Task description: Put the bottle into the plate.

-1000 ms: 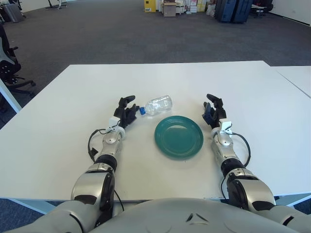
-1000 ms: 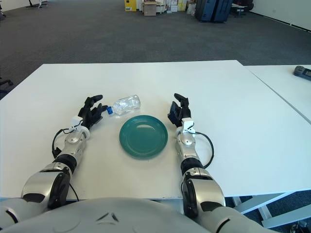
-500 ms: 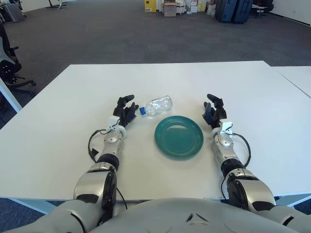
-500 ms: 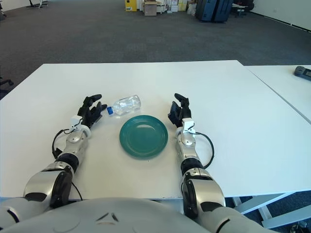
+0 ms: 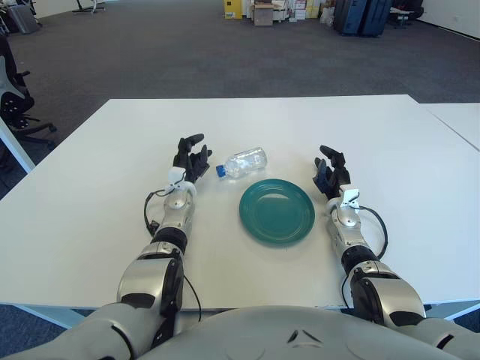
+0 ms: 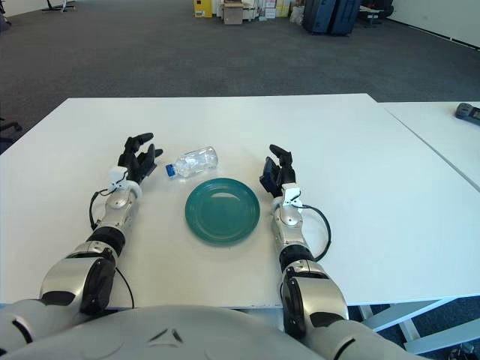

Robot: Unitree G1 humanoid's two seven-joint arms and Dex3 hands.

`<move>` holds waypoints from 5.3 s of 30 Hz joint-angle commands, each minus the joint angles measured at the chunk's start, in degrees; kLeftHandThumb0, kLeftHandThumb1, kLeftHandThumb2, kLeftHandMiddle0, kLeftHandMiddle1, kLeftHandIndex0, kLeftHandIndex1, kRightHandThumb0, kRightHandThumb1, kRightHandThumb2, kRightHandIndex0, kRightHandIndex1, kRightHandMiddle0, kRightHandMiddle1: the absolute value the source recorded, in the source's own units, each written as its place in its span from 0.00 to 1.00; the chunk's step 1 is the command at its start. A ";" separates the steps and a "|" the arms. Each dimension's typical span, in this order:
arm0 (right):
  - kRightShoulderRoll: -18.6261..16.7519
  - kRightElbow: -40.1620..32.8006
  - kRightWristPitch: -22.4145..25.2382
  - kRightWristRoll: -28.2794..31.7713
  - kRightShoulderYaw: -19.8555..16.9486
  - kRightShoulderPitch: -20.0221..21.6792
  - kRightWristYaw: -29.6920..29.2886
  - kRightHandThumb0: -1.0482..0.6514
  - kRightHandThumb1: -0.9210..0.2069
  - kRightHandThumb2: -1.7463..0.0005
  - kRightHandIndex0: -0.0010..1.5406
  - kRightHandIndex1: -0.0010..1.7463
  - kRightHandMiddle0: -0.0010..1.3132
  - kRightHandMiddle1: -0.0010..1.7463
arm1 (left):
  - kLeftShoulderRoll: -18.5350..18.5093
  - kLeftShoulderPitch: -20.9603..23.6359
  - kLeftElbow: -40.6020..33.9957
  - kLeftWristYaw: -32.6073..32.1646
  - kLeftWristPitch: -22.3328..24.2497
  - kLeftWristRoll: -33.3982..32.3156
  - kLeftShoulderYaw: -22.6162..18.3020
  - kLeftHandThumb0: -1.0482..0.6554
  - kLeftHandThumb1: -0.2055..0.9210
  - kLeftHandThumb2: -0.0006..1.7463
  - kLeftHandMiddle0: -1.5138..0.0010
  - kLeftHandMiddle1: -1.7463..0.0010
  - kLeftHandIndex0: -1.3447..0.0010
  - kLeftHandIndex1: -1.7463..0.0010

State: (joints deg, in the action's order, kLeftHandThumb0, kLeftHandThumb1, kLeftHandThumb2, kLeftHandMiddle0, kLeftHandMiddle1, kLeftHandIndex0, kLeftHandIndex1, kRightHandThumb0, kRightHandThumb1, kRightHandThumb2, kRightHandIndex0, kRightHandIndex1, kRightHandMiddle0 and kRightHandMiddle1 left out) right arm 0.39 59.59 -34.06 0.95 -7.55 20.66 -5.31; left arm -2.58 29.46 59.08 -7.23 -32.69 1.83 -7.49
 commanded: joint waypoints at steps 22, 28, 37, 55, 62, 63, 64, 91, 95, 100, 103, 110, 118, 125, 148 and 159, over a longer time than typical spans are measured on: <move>-1.23 2.70 2.04 0.64 -0.20 -2.35 0.95 0.22 0.00 0.52 0.29 0.01 0.00 0.49 | -7.47 16.29 9.07 -16.59 16.23 41.17 35.31 0.04 1.00 0.38 0.91 0.93 1.00 0.67; -1.29 2.49 1.96 0.58 -0.09 -2.51 1.04 0.22 0.00 0.51 0.29 0.01 0.00 0.49 | -7.60 17.46 9.23 -16.24 17.55 45.01 39.93 0.00 1.00 0.42 0.99 0.99 1.00 0.84; -1.48 2.14 1.65 0.57 -0.07 -2.86 0.82 0.23 0.00 0.52 0.29 0.01 0.00 0.50 | -7.85 18.46 9.36 -14.84 17.45 46.99 43.49 0.00 1.00 0.44 1.00 1.00 1.00 0.93; -1.53 1.17 1.81 0.85 -0.24 -3.67 0.95 0.23 0.00 0.50 0.31 0.02 0.00 0.51 | -6.93 17.73 10.63 -11.26 16.65 44.97 44.22 0.00 1.00 0.48 1.00 1.00 1.00 0.90; -1.60 0.84 1.66 0.87 -0.27 -4.11 0.82 0.24 0.00 0.50 0.32 0.02 0.00 0.53 | -6.05 16.65 11.47 -10.41 16.08 42.87 43.05 0.00 1.00 0.48 0.98 0.99 1.00 0.84; -1.61 0.83 1.61 0.83 -0.28 -4.13 0.69 0.24 0.00 0.50 0.32 0.02 0.00 0.53 | -5.80 16.35 11.68 -10.31 15.90 42.36 42.74 0.00 1.00 0.48 0.98 0.99 1.00 0.83; -1.61 0.84 1.58 0.81 -0.29 -4.13 0.59 0.24 0.00 0.50 0.32 0.02 0.00 0.54 | -5.63 16.15 11.84 -10.23 15.77 42.01 42.54 0.00 1.00 0.47 0.97 0.99 1.00 0.82; -1.48 -1.55 2.27 0.92 -0.44 -5.91 0.03 0.24 0.00 0.49 0.34 0.03 0.00 0.56 | -3.69 11.78 12.77 -3.74 16.20 35.46 38.87 0.00 1.00 0.46 0.77 0.94 1.00 0.62; -1.49 -1.75 2.14 1.08 -0.55 -6.11 0.25 0.24 0.00 0.49 0.34 0.03 0.00 0.56 | -3.74 11.24 12.79 -3.51 15.75 34.81 38.51 0.00 1.00 0.46 0.76 0.94 1.00 0.60; -1.50 -2.06 1.96 1.34 -0.73 -6.40 0.59 0.23 0.00 0.49 0.34 0.03 0.00 0.55 | -3.71 10.74 12.95 -3.21 15.11 34.26 38.42 0.00 1.00 0.47 0.72 0.92 1.00 0.57; -1.54 -2.19 2.07 1.44 -0.84 -6.48 0.72 0.23 0.00 0.49 0.34 0.03 0.00 0.55 | -3.63 10.47 13.13 -3.25 14.87 34.30 38.51 0.00 1.00 0.48 0.70 0.91 1.00 0.55; -1.51 -2.54 2.06 1.36 -1.02 -6.76 1.01 0.22 0.00 0.49 0.34 0.03 0.00 0.54 | -3.65 9.73 13.34 -3.61 14.05 34.55 38.85 0.00 1.00 0.47 0.68 0.89 1.00 0.52; -1.40 -2.56 2.02 1.27 -1.23 -6.85 1.37 0.21 0.00 0.49 0.35 0.03 0.00 0.55 | -3.88 9.49 13.79 -3.82 13.16 35.14 39.52 0.00 1.00 0.46 0.75 0.66 1.00 0.44; -1.31 -2.57 1.91 1.52 -1.40 -6.98 2.09 0.19 0.00 0.48 0.36 0.04 0.00 0.56 | -3.57 9.39 13.80 -6.53 14.62 35.92 40.17 0.06 1.00 0.32 0.69 0.21 0.99 0.17; -1.30 -3.48 0.78 2.06 -1.61 -7.58 3.88 0.17 0.00 0.44 0.38 0.05 0.01 0.58 | -2.85 10.83 12.69 -12.56 28.48 45.07 48.23 0.13 0.86 0.12 0.26 0.00 0.86 0.09; -1.50 -4.33 0.37 2.25 -1.64 -8.01 4.13 0.16 0.00 0.42 0.39 0.06 0.03 0.59 | -5.82 10.80 8.82 -11.76 28.75 47.93 51.69 0.18 0.73 0.28 0.27 0.00 0.78 0.13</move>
State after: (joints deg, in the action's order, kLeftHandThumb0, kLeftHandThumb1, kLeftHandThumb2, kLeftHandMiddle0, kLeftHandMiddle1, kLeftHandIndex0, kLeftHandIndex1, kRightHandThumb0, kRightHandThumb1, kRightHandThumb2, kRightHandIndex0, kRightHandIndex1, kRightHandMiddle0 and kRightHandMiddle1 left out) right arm -0.53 53.27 -34.99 2.68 -9.00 16.06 -1.31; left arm -6.08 41.67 67.88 -21.27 -4.50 47.64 42.53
